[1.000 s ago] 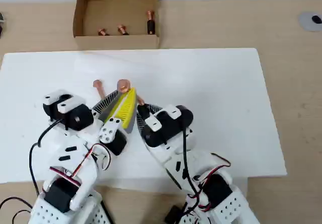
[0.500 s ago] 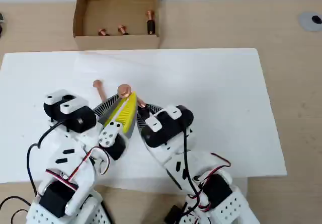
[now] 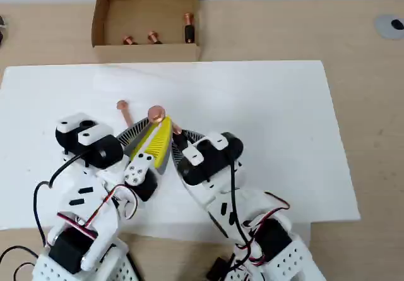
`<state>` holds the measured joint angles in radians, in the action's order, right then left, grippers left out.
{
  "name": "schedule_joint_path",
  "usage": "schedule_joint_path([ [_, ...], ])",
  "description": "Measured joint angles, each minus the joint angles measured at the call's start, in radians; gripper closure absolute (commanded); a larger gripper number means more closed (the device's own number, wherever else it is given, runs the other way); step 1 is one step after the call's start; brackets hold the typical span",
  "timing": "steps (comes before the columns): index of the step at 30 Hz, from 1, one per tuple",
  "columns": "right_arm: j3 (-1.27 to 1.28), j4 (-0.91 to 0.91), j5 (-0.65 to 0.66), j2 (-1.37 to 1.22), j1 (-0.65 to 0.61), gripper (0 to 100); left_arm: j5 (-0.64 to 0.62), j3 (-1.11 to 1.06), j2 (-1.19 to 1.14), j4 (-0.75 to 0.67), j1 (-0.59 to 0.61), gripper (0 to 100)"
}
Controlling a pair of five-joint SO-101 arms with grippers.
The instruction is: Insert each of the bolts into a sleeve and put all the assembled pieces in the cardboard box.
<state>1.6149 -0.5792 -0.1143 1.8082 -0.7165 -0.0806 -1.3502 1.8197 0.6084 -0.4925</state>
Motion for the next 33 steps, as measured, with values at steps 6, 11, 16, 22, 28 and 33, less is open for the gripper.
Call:
schedule_joint_path([
  [6, 0.000, 0.000, 0.000, 0.000, 0.002, 98.7, 0.000, 0.000, 0.002, 0.023, -0.003, 99],
  [11, 0.000, 0.000, 0.000, 0.000, 0.002, 98.7, 0.000, 0.002, 0.002, 0.023, -0.003, 99],
  [16, 0.000, 0.000, 0.000, 0.000, 0.002, 98.7, 0.000, 0.006, 0.002, 0.023, -0.003, 99],
  [22, 0.000, 0.000, 0.000, 0.000, 0.002, 98.7, 0.000, 0.012, -0.003, 0.023, -0.003, 99],
  [28, 0.000, 0.000, 0.000, 0.000, 0.002, 98.7, 0.000, 0.071, -0.115, 0.023, -0.003, 99],
  [33, 0.000, 0.000, 0.000, 0.000, 0.002, 98.7, 0.000, 0.123, -0.204, 0.023, -0.003, 99],
])
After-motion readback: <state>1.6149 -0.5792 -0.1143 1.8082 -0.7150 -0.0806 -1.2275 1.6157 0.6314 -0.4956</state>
